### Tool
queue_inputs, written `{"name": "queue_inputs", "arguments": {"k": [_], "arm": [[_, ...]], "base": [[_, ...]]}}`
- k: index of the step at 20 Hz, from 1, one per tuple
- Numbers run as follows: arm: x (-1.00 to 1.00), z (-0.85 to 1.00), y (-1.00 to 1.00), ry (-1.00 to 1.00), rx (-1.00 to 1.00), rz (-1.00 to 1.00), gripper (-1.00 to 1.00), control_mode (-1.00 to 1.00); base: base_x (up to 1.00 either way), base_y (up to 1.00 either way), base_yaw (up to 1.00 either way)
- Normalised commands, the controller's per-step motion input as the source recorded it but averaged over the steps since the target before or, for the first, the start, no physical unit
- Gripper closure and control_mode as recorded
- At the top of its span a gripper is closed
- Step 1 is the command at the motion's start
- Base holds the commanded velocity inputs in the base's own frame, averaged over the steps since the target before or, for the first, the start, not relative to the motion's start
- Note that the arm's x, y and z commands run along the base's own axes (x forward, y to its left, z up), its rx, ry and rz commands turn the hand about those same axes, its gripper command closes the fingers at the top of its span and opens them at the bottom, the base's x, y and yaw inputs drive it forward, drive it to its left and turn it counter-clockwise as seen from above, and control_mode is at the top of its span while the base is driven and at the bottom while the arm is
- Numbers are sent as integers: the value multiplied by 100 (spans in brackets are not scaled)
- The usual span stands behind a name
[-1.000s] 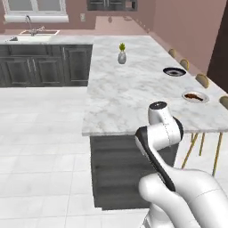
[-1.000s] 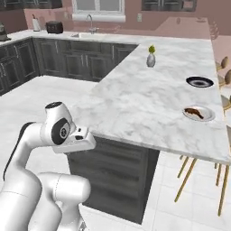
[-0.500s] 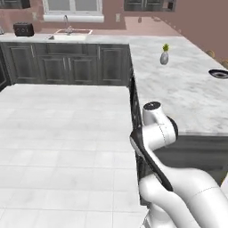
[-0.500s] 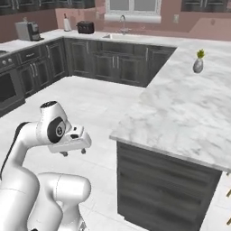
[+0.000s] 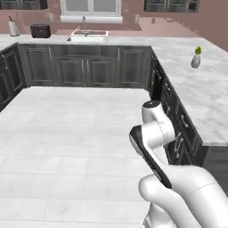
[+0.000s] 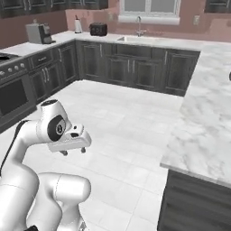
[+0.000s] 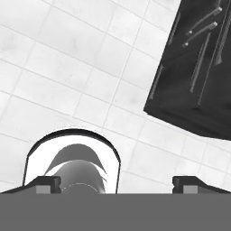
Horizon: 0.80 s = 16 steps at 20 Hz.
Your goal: Take the chicken drumsticks from the pan and place one on each plate on the dining counter.
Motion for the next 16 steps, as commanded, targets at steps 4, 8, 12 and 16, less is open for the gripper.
{"name": "queue_inputs", "arguments": {"k": [4,8,12,16], "arm": [[0,0,0,0,0,0,-100,100],[0,0,0,0,0,0,-100,100],[0,0,0,0,0,0,-100,100],[0,0,0,0,0,0,-100,100]], "base": [[84,100,0],[92,100,0],[97,93,0],[95,72,10]]}}
